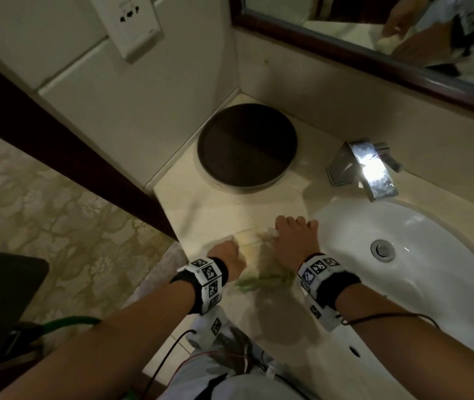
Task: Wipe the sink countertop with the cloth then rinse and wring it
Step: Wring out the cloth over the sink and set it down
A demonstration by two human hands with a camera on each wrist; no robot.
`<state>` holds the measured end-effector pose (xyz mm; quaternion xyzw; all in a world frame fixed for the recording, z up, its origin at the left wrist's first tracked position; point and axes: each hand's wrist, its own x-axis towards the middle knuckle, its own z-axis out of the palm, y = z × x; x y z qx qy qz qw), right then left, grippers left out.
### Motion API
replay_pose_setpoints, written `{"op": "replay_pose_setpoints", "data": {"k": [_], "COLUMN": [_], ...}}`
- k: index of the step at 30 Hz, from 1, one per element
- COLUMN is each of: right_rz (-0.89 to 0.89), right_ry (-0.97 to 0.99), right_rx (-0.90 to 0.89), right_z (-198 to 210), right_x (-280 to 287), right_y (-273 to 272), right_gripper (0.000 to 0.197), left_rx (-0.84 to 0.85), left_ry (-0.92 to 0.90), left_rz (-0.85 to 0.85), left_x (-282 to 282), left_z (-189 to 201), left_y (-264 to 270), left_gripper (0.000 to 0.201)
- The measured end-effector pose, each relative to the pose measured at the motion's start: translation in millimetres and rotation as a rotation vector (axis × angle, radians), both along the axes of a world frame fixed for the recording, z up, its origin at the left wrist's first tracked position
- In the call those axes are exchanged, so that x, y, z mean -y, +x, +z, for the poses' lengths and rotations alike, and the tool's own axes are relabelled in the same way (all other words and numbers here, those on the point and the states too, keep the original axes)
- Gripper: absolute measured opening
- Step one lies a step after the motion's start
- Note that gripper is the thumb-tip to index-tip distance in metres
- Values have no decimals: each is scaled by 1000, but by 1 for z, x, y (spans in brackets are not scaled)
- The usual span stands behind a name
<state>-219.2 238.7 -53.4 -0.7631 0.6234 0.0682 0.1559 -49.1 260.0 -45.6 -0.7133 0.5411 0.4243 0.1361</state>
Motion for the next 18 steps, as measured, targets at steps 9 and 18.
{"op": "replay_pose_setpoints", "data": {"k": [9, 18], "right_rz": [-212, -392], "right_ry": [77, -5], "right_rx": [499, 784], "right_z": [19, 42], "right_x": [-1, 34], "right_y": [-4, -4], "right_gripper": [14, 21], "left_rx": [-320, -420], "left_ry": [95, -176], "left_rz": [257, 329], "left_x": [10, 46], "left_z": [17, 40], "left_y": [5, 11], "left_gripper": [14, 26]}}
